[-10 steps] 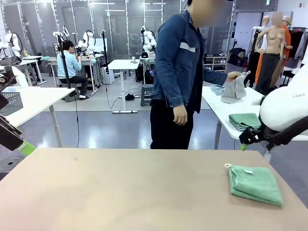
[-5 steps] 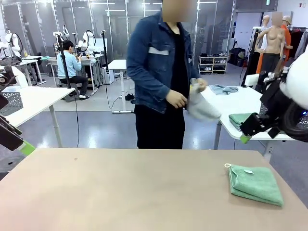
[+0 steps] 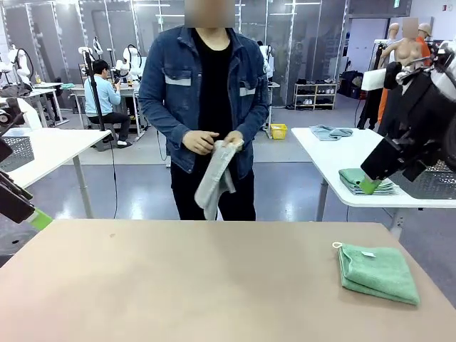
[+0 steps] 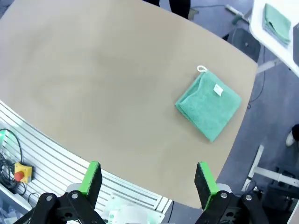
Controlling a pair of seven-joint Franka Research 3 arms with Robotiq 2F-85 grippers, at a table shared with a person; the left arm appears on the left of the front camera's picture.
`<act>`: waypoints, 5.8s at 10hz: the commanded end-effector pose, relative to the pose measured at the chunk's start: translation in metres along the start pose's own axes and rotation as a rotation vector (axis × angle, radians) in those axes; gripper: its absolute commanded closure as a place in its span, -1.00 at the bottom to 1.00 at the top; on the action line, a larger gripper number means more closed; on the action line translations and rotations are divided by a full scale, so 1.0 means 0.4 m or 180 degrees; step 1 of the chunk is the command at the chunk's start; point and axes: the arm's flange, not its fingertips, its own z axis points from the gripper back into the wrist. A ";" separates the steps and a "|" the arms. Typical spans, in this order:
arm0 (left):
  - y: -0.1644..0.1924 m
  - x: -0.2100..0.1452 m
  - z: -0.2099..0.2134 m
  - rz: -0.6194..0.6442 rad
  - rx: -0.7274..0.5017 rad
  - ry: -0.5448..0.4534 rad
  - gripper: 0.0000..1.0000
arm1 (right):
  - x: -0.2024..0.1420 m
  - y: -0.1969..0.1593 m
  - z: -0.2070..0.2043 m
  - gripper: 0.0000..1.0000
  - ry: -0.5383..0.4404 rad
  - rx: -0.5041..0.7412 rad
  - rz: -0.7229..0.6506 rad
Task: Fold the towels and place them in the basket.
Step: Place the folded Towel with hook on the right side of the table, then when a person lays out a Towel with hook on the table, fold it in half twice.
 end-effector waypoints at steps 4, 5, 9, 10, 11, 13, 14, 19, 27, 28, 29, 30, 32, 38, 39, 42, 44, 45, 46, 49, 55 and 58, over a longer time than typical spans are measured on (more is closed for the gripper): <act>0.006 0.001 -0.002 -0.0007 0.0055 0.0014 -1.00 | 0.000 0.000 0.000 -1.00 0.0000 0.0000 0.0000; 0.006 0.001 -0.002 -0.0007 0.0055 0.0014 -1.00 | 0.000 0.000 0.000 -1.00 0.0000 0.0000 0.0000; 0.006 0.001 -0.002 -0.0007 0.0055 0.0014 -1.00 | 0.000 0.000 0.000 -1.00 0.0000 0.0000 0.0000; 0.006 0.001 -0.002 -0.0007 0.0055 0.0014 -1.00 | 0.000 0.000 0.000 -1.00 0.0000 0.0000 0.0000; 0.006 0.001 -0.002 -0.0007 0.0055 0.0014 -1.00 | 0.000 0.000 0.000 -1.00 0.0000 0.0000 0.0000; 0.006 0.001 -0.002 -0.0007 0.0055 0.0014 -1.00 | 0.000 0.000 0.000 -1.00 0.0000 0.0000 0.0000; 0.006 0.001 -0.002 -0.0007 0.0055 0.0014 -1.00 | 0.000 0.000 0.000 -1.00 0.0000 0.0000 0.0000; 0.006 0.001 -0.002 -0.0007 0.0055 0.0014 -1.00 | 0.000 0.000 0.000 -1.00 0.0000 0.0000 0.0000; 0.006 0.001 -0.002 -0.0007 0.0055 0.0014 -1.00 | 0.000 0.000 0.000 -1.00 0.0000 0.0000 0.0000; 0.006 0.001 -0.002 -0.0007 0.0055 0.0014 -1.00 | 0.000 0.000 0.000 -1.00 0.0000 0.0000 0.0000; 0.006 0.001 -0.002 -0.0007 0.0055 0.0014 -1.00 | 0.000 0.000 0.000 -1.00 0.0000 0.0000 0.0000; 0.006 0.001 -0.002 -0.0007 0.0055 0.0014 -1.00 | 0.000 0.000 0.000 -1.00 0.0000 0.0000 0.0000; 0.006 0.001 -0.002 -0.0007 0.0055 0.0014 -1.00 | 0.000 0.000 0.000 -1.00 0.0000 0.0000 0.0000; 0.006 0.001 -0.002 -0.0007 0.0055 0.0014 -1.00 | 0.000 0.000 0.000 -1.00 0.0000 0.0000 0.0000; 0.006 0.001 -0.002 -0.0007 0.0055 0.0014 -1.00 | 0.000 0.000 0.000 -1.00 0.0000 0.0000 0.0000; 0.006 0.001 -0.002 -0.0007 0.0055 0.0014 -1.00 | 0.000 0.000 0.000 -1.00 0.0000 0.0000 0.0000; 0.006 0.001 -0.002 -0.0007 0.0055 0.0014 -1.00 | 0.000 0.000 0.000 -1.00 0.0000 0.0000 0.0000; 0.006 0.001 -0.002 -0.0007 0.0055 0.0014 -1.00 | 0.000 0.000 0.000 -1.00 0.0000 0.0000 0.0000; 0.006 0.001 -0.002 -0.0007 0.0055 0.0014 -1.00 | 0.000 0.000 0.000 -1.00 0.0000 0.0000 0.0000; 0.006 0.001 -0.002 -0.0007 0.0055 0.0014 -1.00 | 0.000 0.000 0.000 -1.00 0.0000 0.0000 0.0000; -0.020 0.011 0.016 -0.0162 0.0046 -0.0004 -1.00 | -0.008 0.037 -0.009 -1.00 -0.0013 -0.0111 0.0261; -0.085 0.000 0.008 -0.0939 -0.0216 0.0223 -1.00 | 0.001 0.143 -0.054 -1.00 0.0287 -0.0321 0.1144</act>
